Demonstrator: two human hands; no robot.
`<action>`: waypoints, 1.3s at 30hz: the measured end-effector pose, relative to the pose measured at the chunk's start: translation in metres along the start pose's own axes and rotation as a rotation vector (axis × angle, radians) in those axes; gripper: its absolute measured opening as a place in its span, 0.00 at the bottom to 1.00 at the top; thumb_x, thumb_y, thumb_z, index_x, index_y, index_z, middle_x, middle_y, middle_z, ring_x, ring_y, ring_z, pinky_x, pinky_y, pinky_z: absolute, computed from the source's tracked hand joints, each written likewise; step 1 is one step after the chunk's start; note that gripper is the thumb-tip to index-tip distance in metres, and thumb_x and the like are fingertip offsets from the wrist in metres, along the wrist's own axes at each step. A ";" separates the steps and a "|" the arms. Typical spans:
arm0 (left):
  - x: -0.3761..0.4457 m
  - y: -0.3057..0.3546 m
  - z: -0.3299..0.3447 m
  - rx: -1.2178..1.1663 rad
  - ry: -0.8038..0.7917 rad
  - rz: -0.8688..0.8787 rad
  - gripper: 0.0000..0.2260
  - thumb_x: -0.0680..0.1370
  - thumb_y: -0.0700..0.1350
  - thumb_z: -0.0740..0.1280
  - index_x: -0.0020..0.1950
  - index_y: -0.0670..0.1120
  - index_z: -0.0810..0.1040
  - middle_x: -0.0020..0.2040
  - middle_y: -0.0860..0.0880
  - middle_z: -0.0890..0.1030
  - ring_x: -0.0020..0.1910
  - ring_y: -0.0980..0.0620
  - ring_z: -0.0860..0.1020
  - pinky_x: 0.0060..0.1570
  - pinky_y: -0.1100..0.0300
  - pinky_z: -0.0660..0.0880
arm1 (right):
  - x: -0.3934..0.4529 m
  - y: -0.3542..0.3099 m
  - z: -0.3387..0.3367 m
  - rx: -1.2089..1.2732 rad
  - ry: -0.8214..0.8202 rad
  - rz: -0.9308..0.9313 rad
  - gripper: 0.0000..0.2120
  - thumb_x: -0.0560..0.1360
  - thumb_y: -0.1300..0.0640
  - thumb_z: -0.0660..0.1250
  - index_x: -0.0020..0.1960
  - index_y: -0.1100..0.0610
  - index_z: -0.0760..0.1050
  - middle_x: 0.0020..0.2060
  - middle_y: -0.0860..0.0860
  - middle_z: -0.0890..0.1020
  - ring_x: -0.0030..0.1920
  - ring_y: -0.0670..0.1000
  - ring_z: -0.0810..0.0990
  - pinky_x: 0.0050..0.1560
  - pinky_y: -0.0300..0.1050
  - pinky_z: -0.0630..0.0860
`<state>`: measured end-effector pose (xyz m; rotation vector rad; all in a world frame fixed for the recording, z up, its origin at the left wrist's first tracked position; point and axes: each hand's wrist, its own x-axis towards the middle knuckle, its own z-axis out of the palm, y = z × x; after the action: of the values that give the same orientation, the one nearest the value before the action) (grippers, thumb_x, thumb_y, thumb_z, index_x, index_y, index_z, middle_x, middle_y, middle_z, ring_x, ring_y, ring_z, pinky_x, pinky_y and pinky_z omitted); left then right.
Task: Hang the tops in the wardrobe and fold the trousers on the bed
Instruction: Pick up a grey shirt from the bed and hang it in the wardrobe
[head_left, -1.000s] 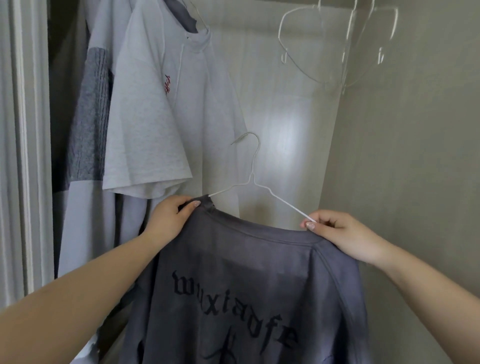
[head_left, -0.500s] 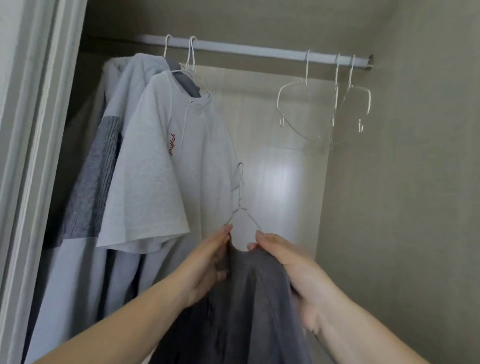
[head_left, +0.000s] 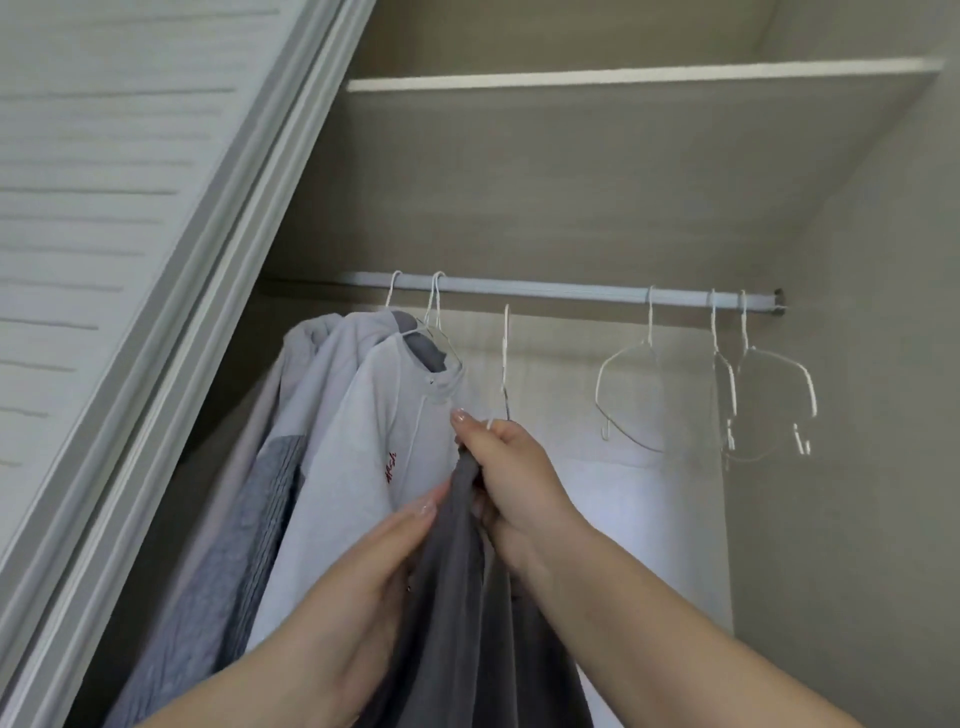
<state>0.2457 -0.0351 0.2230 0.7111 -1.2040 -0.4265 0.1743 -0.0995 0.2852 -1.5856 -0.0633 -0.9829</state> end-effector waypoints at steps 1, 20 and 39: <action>0.006 0.008 -0.001 -0.001 -0.015 0.039 0.11 0.81 0.37 0.58 0.49 0.46 0.80 0.47 0.50 0.84 0.42 0.63 0.82 0.38 0.73 0.76 | 0.016 -0.004 0.004 -0.014 0.001 -0.022 0.14 0.74 0.50 0.70 0.39 0.55 0.67 0.28 0.51 0.70 0.29 0.49 0.70 0.32 0.42 0.68; 0.070 0.060 -0.053 0.062 0.062 0.052 0.16 0.66 0.52 0.69 0.52 0.55 0.84 0.53 0.52 0.84 0.50 0.57 0.83 0.42 0.58 0.80 | 0.215 -0.031 0.049 -0.068 0.017 -0.026 0.13 0.76 0.52 0.68 0.36 0.56 0.69 0.28 0.50 0.70 0.22 0.45 0.69 0.23 0.36 0.66; 0.020 0.045 -0.089 0.071 0.393 0.022 0.10 0.77 0.45 0.66 0.57 0.53 0.81 0.52 0.55 0.84 0.51 0.59 0.82 0.50 0.56 0.75 | 0.148 0.043 0.076 -0.137 -0.110 -0.260 0.28 0.73 0.51 0.71 0.70 0.48 0.66 0.68 0.45 0.69 0.67 0.46 0.69 0.68 0.50 0.69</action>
<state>0.3335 0.0082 0.2513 0.7993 -0.8581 -0.2128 0.3337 -0.1178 0.3465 -1.7880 -0.2899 -1.1184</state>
